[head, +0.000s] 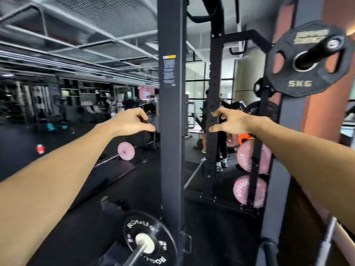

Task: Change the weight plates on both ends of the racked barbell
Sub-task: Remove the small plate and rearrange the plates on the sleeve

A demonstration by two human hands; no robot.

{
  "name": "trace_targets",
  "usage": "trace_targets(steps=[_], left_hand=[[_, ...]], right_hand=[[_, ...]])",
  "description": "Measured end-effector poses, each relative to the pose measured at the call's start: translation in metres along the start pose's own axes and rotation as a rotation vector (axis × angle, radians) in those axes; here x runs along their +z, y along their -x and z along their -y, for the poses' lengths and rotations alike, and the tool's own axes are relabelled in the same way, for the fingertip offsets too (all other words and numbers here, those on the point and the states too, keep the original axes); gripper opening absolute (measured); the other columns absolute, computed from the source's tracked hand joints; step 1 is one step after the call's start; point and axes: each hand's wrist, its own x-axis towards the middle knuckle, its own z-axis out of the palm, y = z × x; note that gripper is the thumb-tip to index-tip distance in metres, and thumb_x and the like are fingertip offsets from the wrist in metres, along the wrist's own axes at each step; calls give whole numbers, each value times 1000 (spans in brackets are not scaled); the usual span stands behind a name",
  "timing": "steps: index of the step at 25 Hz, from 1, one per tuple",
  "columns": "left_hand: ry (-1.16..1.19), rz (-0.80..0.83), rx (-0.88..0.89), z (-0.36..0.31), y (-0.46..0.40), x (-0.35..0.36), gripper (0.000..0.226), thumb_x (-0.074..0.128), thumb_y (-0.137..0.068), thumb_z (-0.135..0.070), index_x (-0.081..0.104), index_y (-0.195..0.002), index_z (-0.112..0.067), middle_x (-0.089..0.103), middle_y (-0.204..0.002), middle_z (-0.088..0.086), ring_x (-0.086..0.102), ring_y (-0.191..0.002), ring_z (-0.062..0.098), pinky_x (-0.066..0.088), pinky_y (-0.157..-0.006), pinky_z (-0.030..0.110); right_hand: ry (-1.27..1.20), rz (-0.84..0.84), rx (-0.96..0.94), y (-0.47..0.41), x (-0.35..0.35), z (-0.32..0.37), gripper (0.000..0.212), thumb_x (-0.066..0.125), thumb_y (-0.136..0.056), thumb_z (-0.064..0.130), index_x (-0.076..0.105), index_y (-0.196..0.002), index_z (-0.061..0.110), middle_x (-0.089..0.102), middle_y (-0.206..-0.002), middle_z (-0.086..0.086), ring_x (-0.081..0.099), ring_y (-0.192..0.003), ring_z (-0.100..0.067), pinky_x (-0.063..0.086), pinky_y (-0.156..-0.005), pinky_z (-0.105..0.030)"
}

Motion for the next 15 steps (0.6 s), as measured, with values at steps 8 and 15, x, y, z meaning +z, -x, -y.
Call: trace_targets(steps=[8,15], left_hand=[[-92,-56,-126,201,32,-139,45,75,-82,-50,61,-117,-25,58,-116,0,54,-110,24,38,-87,33],[-78,-25,-113,330,0,-192,49,76,-81,-49,59,-121,-26,56,-125,3,54,-114,24,39,-91,33]], right_hand=[[-67,84,-118,-76,111,214,71,64,-85,61,39,-141,26,47,-143,-8,45,-130,-28,36,-107,-41],[-123,89,-126,-135,180,338,74,64,-88,56,31,-147,26,48,-141,-11,44,-131,-31,35,-109,-43]])
